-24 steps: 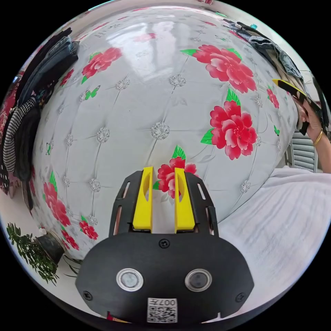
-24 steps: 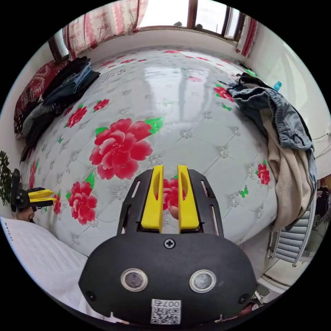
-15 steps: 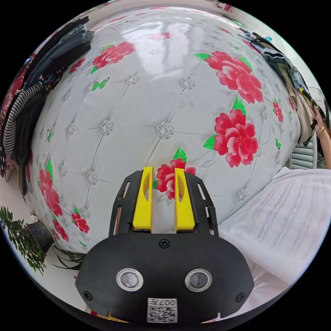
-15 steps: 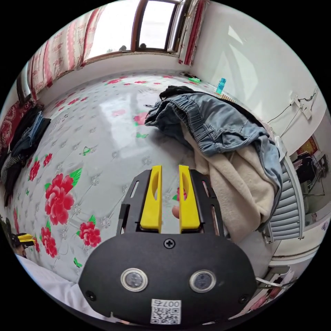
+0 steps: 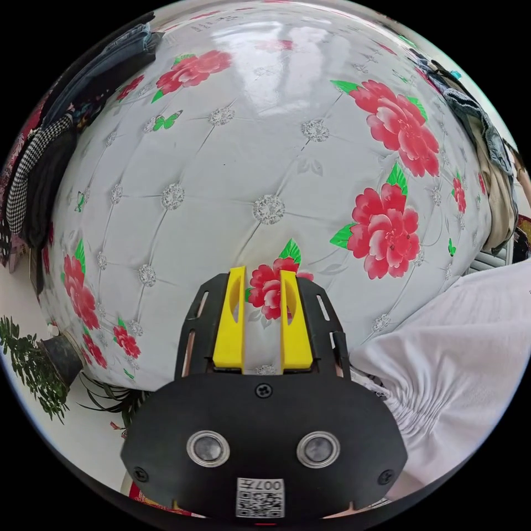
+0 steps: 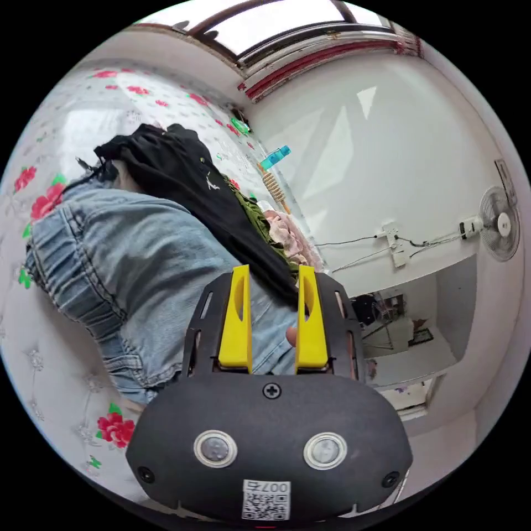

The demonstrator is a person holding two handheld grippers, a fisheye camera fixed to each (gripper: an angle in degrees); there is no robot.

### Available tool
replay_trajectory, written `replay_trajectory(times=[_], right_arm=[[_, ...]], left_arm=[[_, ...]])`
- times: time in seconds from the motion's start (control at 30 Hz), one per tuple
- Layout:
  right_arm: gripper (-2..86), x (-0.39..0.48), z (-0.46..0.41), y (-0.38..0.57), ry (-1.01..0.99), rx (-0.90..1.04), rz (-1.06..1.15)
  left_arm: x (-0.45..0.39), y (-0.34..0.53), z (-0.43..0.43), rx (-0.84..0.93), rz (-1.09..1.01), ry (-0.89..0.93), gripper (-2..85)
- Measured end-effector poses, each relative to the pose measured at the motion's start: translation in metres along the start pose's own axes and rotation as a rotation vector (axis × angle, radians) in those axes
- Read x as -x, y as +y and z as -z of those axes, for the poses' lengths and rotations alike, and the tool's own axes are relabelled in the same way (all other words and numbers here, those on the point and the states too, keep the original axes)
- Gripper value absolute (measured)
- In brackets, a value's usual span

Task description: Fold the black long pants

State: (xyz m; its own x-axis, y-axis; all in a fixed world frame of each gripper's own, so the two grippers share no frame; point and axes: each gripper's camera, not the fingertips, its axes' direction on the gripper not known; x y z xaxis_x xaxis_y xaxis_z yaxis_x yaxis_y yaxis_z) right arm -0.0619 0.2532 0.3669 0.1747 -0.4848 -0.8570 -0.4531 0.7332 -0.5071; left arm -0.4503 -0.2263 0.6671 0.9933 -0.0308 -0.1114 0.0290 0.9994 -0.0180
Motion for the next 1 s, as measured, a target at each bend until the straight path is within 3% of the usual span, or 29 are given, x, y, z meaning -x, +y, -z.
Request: replay_trajectory(times=[0.17,0.33,0.5,0.8,1.0], right_arm=[[5.3,0.081,-0.023,-0.033,0.376,0.069,0.524],[1.3,0.124,-0.033,-0.046,0.462,0.124,0.768],[0.4,0.124,-0.032,-0.068,0.431,0.173,0.787],[0.0,0.109,0.0,-0.052,0.368,-0.054,0.775],[0.0,0.105,0.039,-0.042,0.199,-0.183,0.726]], left_arm=[[0.003,-0.015,0.002,0.065,-0.013,0.001,9.1],[0.006,-0.029,0.005,0.131,-0.038,0.006,9.0],[0.013,-0.026,0.013,0.116,-0.034,0.019,9.0],[0.021,-0.016,0.029,0.103,-0.055,0.025,9.6],[0.023,0.0,0.043,0.066,-0.049,0.023,9.3]])
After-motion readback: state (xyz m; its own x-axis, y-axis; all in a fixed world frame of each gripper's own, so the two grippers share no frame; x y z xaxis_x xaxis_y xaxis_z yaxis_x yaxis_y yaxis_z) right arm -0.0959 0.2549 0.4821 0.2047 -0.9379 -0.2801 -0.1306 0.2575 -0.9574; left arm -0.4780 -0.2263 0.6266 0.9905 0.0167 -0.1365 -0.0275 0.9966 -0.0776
